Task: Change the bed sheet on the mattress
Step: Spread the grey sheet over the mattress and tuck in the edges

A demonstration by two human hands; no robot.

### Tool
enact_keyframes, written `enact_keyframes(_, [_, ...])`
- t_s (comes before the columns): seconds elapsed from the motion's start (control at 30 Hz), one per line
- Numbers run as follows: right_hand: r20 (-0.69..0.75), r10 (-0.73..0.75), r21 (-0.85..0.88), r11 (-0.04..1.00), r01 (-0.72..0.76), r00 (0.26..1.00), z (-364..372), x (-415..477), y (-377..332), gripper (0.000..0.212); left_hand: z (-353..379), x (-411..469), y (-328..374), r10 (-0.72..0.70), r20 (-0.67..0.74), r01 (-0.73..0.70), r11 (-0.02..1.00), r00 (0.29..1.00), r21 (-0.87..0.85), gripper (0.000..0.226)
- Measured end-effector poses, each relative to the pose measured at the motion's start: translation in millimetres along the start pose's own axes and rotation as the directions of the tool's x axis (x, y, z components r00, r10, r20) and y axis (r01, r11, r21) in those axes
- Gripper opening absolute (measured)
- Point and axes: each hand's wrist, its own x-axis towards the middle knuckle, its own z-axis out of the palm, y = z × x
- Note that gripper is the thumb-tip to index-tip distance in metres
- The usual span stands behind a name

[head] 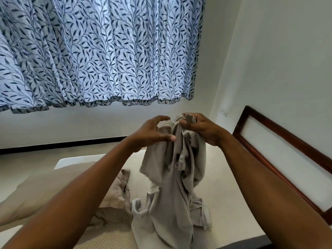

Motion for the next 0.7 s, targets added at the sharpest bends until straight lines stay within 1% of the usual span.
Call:
enact_keyframes(0.03, [0.032, -0.001, 0.015, 1.0, 0.001, 0.999, 1, 1, -4, 0.017, 4, -1, 0, 0.001, 0.057, -0.002, 1.0, 0.998, 0.003, 0.083])
enact_keyframes(0.07, [0.042, -0.016, 0.024, 1.0, 0.015, 0.999, 3, 3, -7, 0.015, 10, -2, 4, 0.007, 0.117, -0.006, 1.0, 0.993, -0.004, 0.073])
enact_keyframes(0.1, [0.025, -0.039, 0.026, 0.999, 0.039, 0.999, 7, 5, -10, 0.014, 16, 0, 5, 0.01, 0.139, -0.009, 1.0, 0.99, -0.002, 0.056])
enact_keyframes(0.13, [-0.04, -0.056, 0.016, 0.998, 0.057, 0.998, 11, 9, -11, 0.014, 22, 3, 7, 0.022, 0.108, -0.024, 1.0, 0.994, 0.009, 0.038])
enact_keyframes(0.17, [-0.14, -0.066, -0.009, 0.998, 0.066, 0.988, 14, 13, -10, 0.013, 25, 6, 8, 0.031, 0.03, -0.031, 0.999, 0.999, 0.026, 0.026])
enact_keyframes(0.2, [-0.258, -0.066, -0.044, 0.997, 0.057, 0.964, 14, 16, -5, 0.014, 26, 11, 8, 0.021, -0.066, -0.017, 0.998, 0.998, 0.054, 0.022])
enact_keyframes(0.23, [-0.369, -0.055, -0.081, 0.996, 0.026, 0.928, 13, 18, 4, 0.019, 26, 15, 6, -0.003, -0.156, 0.016, 0.997, 0.988, 0.081, 0.021])
enact_keyframes(0.27, [-0.447, -0.037, -0.105, 0.994, -0.012, 0.894, 12, 16, 14, 0.025, 25, 18, 3, -0.027, -0.226, 0.051, 0.994, 0.974, 0.101, 0.022])
enact_keyframes(0.3, [-0.489, -0.007, -0.113, 0.992, -0.055, 0.872, 9, 11, 24, 0.032, 23, 20, -1, -0.044, -0.278, 0.078, 0.991, 0.96, 0.11, 0.024])
enact_keyframes(0.33, [-0.492, 0.037, -0.093, 0.991, -0.095, 0.87, 6, 4, 33, 0.039, 22, 21, -5, -0.066, -0.312, 0.103, 0.989, 0.948, 0.103, 0.026])
enact_keyframes(0.37, [-0.466, 0.093, -0.075, 0.987, -0.144, 0.88, 3, -5, 43, 0.049, 22, 22, -9, -0.091, -0.338, 0.124, 0.989, 0.937, 0.078, 0.028])
enact_keyframes(0.43, [-0.356, 0.205, -0.087, 0.964, -0.25, 0.912, 2, -24, 59, 0.078, 23, 24, -15, -0.144, -0.367, 0.156, 0.988, 0.919, 0.003, 0.028])
enact_keyframes(0.5, [-0.202, 0.305, -0.138, 0.932, -0.336, 0.931, 12, -35, 71, 0.11, 31, 26, -11, -0.163, -0.328, 0.143, 0.986, 0.931, -0.085, 0.022])
enact_keyframes(0.53, [-0.154, 0.334, -0.18, 0.916, -0.359, 0.93, 18, -35, 79, 0.118, 39, 25, -6, -0.152, -0.287, 0.12, 0.985, 0.946, -0.126, 0.015])
enact_keyframes(0.57, [-0.155, 0.34, -0.235, 0.899, -0.369, 0.928, 24, -32, 83, 0.116, 49, 25, 0, -0.129, -0.236, 0.089, 0.981, 0.963, -0.173, 0.008])
enact_keyframes(0.6, [-0.211, 0.329, -0.299, 0.875, -0.381, 0.92, 28, -27, 85, 0.101, 58, 25, 7, -0.097, -0.199, 0.056, 0.978, 0.975, -0.201, 0.008])
enact_keyframes(0.63, [-0.3, 0.3, -0.35, 0.848, -0.397, 0.905, 30, -23, 83, 0.078, 65, 27, 12, -0.058, -0.17, 0.019, 0.974, 0.984, -0.224, 0.011])
enact_keyframes(0.67, [-0.392, 0.258, -0.355, 0.843, -0.404, 0.883, 29, -19, 81, 0.057, 68, 27, 17, -0.017, -0.156, -0.022, 0.969, 0.988, -0.247, 0.014])
enact_keyframes(0.7, [-0.466, 0.227, -0.289, 0.875, -0.389, 0.855, 24, -16, 81, 0.042, 68, 28, 20, 0.028, -0.15, -0.07, 0.957, 0.988, -0.282, 0.02])
